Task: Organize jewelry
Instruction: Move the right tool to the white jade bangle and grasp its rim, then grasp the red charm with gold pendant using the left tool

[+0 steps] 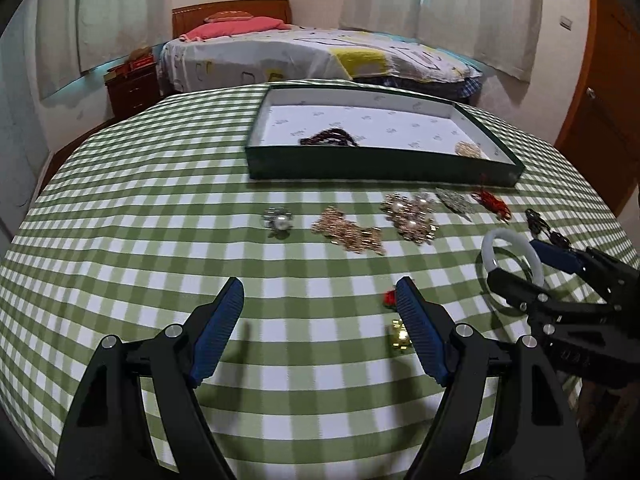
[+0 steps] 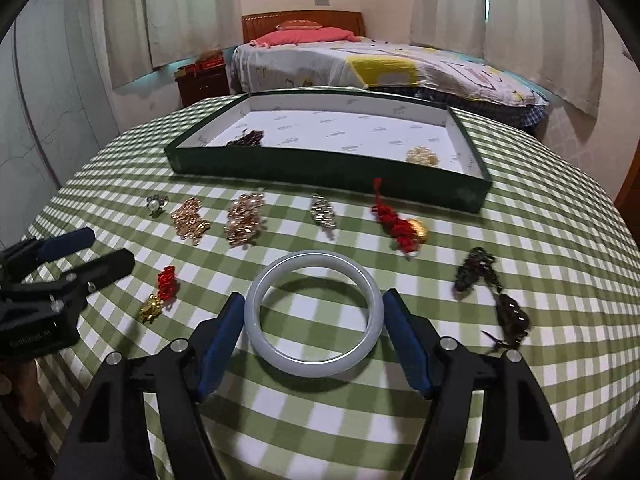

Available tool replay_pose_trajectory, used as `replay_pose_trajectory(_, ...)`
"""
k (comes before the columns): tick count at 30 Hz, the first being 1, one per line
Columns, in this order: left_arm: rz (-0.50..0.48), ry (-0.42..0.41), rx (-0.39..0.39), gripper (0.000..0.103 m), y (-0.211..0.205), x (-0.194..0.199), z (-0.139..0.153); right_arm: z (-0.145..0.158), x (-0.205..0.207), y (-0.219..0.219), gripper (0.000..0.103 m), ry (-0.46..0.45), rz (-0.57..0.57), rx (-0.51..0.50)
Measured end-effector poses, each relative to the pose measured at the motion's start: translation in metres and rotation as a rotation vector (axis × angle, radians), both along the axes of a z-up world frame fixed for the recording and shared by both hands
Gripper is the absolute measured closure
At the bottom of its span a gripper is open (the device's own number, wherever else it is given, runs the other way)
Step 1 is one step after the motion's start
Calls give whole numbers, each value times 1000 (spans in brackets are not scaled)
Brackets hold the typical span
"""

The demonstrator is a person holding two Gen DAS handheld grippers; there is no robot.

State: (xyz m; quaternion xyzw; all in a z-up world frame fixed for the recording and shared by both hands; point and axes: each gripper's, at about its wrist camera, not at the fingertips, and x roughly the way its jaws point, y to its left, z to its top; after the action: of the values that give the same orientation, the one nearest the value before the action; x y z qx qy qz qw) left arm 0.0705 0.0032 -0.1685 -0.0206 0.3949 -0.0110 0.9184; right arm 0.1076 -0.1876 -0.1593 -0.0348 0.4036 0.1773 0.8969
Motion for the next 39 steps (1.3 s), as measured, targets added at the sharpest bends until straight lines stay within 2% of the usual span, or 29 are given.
replay_pose_trajectory(5, -45, 14, 2, 30, -19, 6, -3, 0, 0, -13, 34, 1, -25, 16)
replay_pose_trajectory(6, -52, 20, 2, 36, -22, 8, -5, 0, 0, -15, 34, 3, -29, 20)
replay_pose_trajectory(12, -78, 79, -11, 58, -32, 18, -18, 0, 0, -25, 34, 2, -47, 40)
replay_pose_trajectory(13, -78, 78, -9, 59, -33, 18, -18, 0, 0, -26, 34, 2, -50, 44)
replay_pose_trajectory(15, -85, 77, -13, 74, -35, 19, -17, -1, 0, -27, 34, 5, -51, 50)
replay_pose_trajectory(18, -89, 78, -14, 83, -35, 19, -17, -2, 0, -29, 34, 9, -50, 57)
replay_pose_trajectory(24, -102, 66, -21, 88, -37, 16, -15, -3, -1, -28, 34, 10, -49, 63)
replay_pose_trajectory(39, -82, -13, -35, 89, -26, 9, 9, 8, -2, -29, 34, -19, -53, 75)
